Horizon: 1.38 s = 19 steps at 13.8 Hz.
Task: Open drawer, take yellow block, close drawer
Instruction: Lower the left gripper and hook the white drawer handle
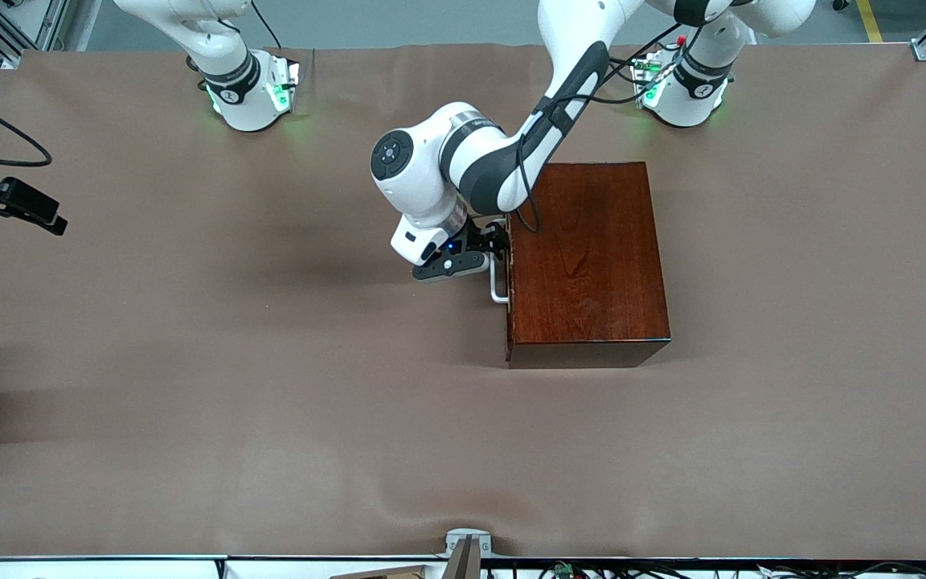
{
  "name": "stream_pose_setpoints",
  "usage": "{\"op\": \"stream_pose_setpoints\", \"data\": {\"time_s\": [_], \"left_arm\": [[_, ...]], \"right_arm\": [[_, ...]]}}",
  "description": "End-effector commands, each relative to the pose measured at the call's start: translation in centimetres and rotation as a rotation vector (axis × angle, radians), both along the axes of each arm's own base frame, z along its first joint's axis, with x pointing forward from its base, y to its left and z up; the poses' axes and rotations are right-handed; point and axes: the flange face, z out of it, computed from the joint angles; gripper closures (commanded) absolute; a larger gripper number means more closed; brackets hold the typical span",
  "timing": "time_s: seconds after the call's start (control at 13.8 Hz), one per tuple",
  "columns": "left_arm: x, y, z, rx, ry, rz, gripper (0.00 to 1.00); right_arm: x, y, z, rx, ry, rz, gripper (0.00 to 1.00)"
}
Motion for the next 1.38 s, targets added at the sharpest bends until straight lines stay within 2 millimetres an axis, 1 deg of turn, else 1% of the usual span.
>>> {"op": "stream_pose_setpoints", "data": {"time_s": [0.0, 0.29, 0.65, 0.94, 1.3], "left_arm": [[0.2, -0.4, -0.3, -0.004, 0.011, -0.013, 0.0], [0.4, -0.9, -0.6, -0.035, -0.01, -0.017, 0.0], [0.5, -1.7, -0.3, -0.106, -0.035, 0.035, 0.0], [0.1, -2.3, 0.2, -0.123, -0.047, 0.05, 0.0], [-0.2, -3.9, 0.7, -0.214, -0.102, 0.093, 0.0]], "right_arm": [[-0.5, 0.0, 0.5, 0.005, -0.009, -0.009, 0.0], [-0.5, 0.0, 0.5, 0.005, -0.009, -0.009, 0.0], [-0.5, 0.0, 0.5, 0.005, -0.009, -0.009, 0.0], [-0.5, 0.0, 0.5, 0.005, -0.009, -0.009, 0.0], [-0.5, 0.0, 0.5, 0.005, -0.009, -0.009, 0.0]]}}
